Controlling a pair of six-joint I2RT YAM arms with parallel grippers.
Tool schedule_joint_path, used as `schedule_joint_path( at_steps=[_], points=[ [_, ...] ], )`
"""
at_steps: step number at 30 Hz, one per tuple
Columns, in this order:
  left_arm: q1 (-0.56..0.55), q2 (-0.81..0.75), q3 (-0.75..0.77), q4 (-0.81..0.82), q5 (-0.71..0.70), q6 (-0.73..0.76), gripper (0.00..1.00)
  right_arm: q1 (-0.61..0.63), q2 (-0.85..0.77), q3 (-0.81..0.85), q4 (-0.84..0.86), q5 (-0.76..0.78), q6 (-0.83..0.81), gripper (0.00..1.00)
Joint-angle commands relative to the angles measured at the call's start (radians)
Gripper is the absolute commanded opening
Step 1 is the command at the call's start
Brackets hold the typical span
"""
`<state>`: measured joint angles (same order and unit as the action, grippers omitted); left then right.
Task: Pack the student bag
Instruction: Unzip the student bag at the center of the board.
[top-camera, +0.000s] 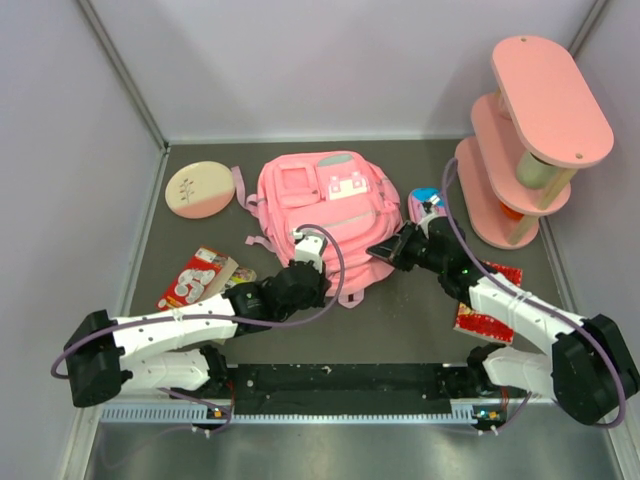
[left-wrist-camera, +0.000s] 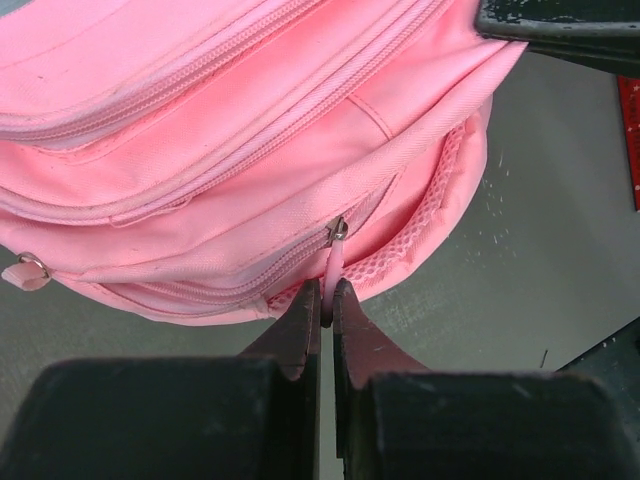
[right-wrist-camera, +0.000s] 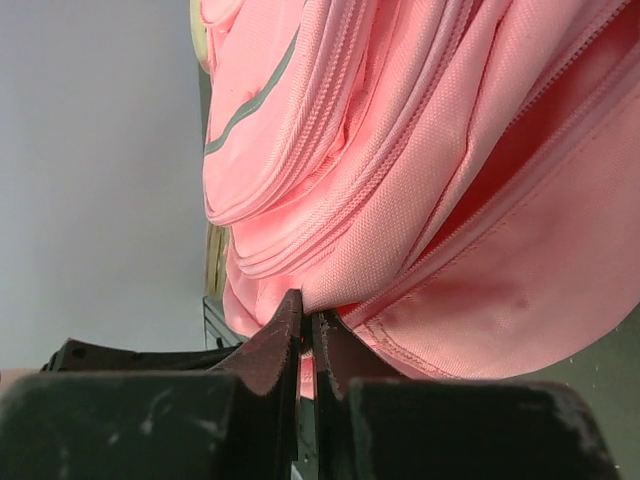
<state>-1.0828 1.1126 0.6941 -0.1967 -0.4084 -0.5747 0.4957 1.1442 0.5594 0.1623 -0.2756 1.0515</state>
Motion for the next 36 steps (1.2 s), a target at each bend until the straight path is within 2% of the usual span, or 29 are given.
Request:
schedule_joint_path(
  at_steps=[1,8,16,26,29,30,31,32,35,36],
  points=[
    [0.044,-0.025,-0.051,-0.193,-0.159,-0.020,0.00,-0.066,-0.063,0.089,0.032,0.056,-0.048,0.00],
    [0.049,-0.034,-0.056,-0.202,-0.173,-0.030,0.00,-0.068,-0.070,0.103,0.026,0.055,-0.051,0.00],
    [0.064,-0.014,-0.044,-0.337,-0.271,-0.151,0.00,-0.089,-0.074,0.148,0.014,0.039,-0.058,0.00],
    [0.077,-0.045,-0.045,-0.391,-0.320,-0.224,0.00,-0.094,-0.072,0.166,0.011,0.041,-0.067,0.00],
    [0.084,-0.095,-0.041,-0.335,-0.247,-0.188,0.00,-0.092,-0.074,0.172,0.000,0.049,-0.084,0.00],
    [0.087,-0.118,-0.038,-0.292,-0.181,-0.087,0.00,-0.092,-0.070,0.178,-0.004,0.049,-0.094,0.00],
    [0.087,-0.175,-0.038,-0.250,-0.029,-0.039,0.00,-0.094,-0.070,0.181,-0.012,0.047,-0.111,0.00],
    [0.087,-0.203,-0.035,-0.201,0.030,0.001,0.00,-0.094,-0.070,0.180,-0.012,0.046,-0.117,0.00],
    [0.092,-0.263,0.023,-0.220,0.031,0.013,0.00,-0.094,-0.064,0.171,-0.009,0.030,-0.137,0.00],
    [0.096,-0.260,0.044,-0.292,0.023,0.024,0.00,-0.091,-0.063,0.166,-0.007,0.024,-0.142,0.00]
  ],
)
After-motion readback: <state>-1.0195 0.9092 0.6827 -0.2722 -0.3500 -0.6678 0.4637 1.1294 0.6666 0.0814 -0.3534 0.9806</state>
